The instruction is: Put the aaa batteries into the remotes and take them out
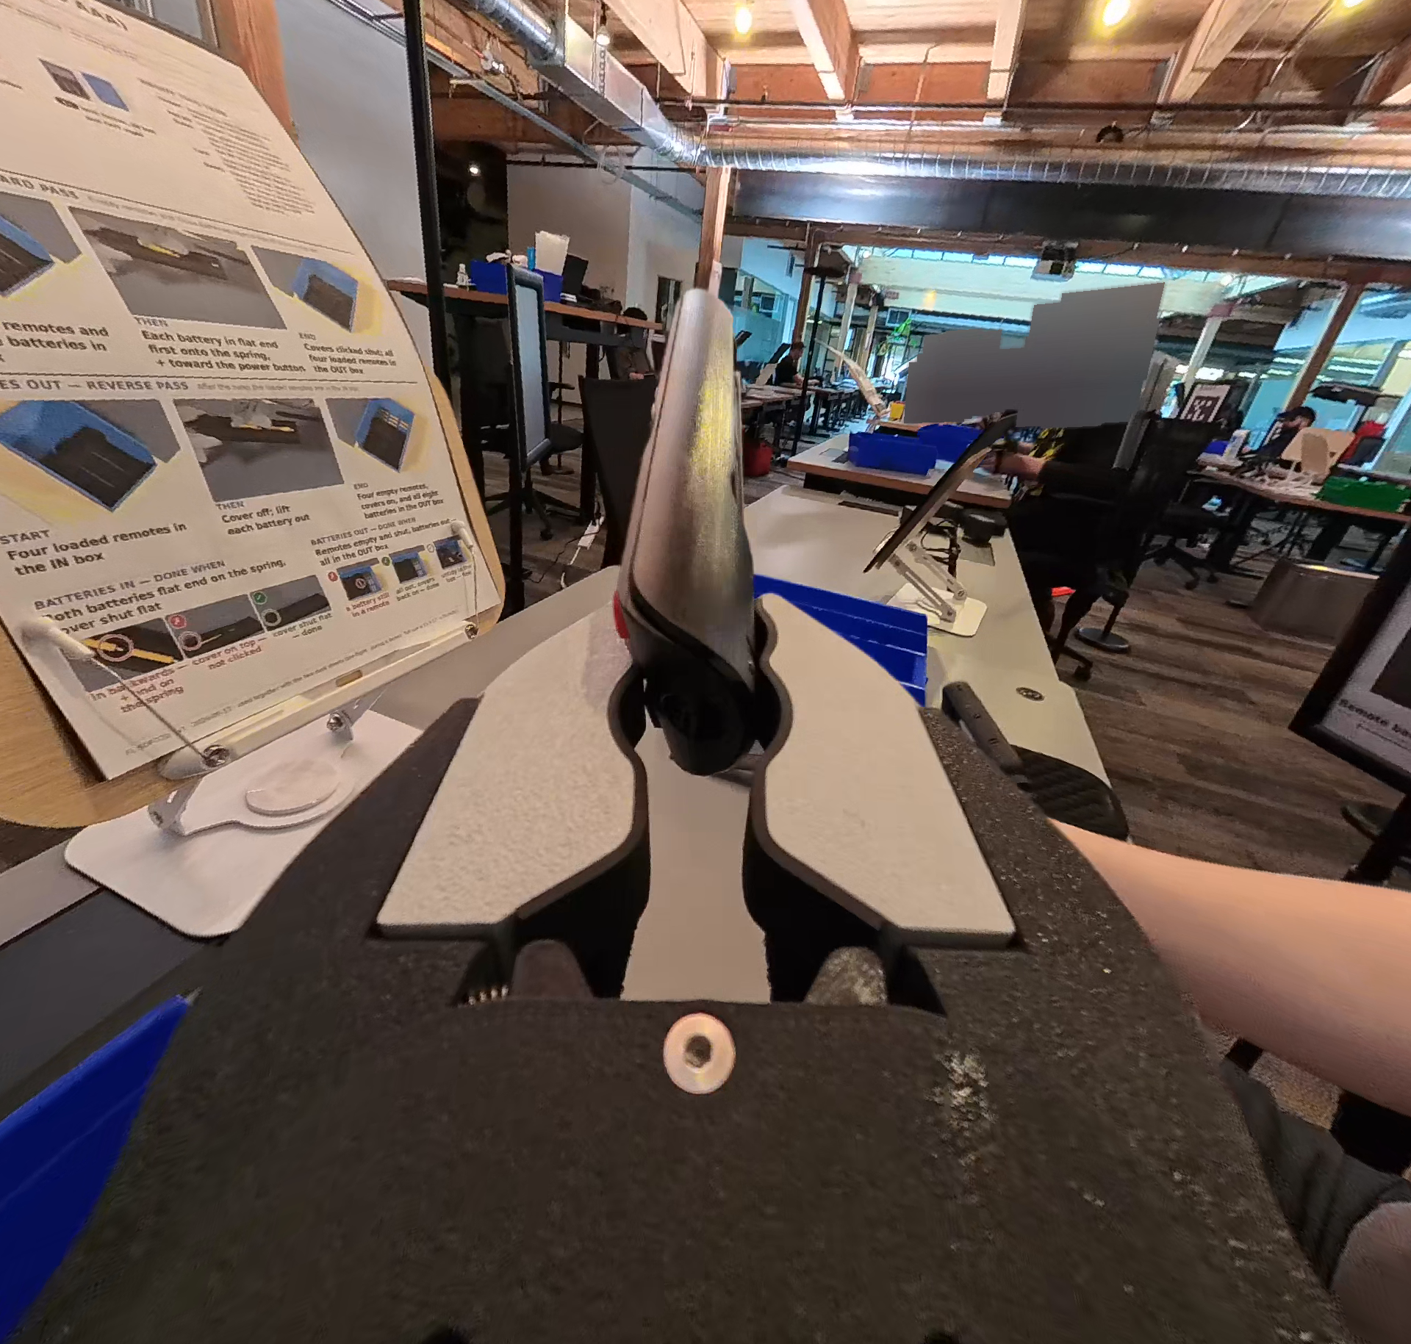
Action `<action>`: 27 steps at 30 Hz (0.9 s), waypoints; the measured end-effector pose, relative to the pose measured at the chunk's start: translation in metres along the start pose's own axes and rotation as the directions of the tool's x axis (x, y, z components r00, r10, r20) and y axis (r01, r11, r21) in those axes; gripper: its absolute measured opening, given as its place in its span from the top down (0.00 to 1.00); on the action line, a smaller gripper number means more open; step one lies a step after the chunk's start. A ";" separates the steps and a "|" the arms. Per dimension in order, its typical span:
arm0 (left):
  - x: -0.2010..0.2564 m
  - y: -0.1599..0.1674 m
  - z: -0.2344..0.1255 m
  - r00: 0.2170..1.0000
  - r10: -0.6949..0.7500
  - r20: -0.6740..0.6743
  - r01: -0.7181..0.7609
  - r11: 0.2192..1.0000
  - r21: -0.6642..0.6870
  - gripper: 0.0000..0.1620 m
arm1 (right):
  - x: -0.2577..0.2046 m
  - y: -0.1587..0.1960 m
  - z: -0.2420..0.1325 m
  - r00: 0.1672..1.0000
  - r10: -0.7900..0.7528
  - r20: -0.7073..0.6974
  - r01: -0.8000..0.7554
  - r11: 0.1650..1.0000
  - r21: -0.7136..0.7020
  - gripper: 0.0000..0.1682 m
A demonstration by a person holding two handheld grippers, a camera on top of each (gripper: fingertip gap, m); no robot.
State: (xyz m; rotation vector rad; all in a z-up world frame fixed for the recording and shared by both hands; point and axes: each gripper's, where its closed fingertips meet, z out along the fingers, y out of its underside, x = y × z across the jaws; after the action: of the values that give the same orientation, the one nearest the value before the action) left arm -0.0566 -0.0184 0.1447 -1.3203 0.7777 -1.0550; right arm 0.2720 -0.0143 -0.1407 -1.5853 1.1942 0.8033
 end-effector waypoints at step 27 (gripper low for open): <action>0.020 0.004 0.008 0.998 0.016 -0.062 -0.019 0.998 -0.052 0.86 | -0.009 0.026 -0.031 0.999 0.023 -0.039 -0.033 0.958 -0.286 0.49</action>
State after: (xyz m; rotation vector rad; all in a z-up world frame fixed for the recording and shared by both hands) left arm -0.0414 -0.0345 0.1441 -1.3279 0.8664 -1.0718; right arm 0.2435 -0.0419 -0.1302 -1.8261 1.1664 1.0067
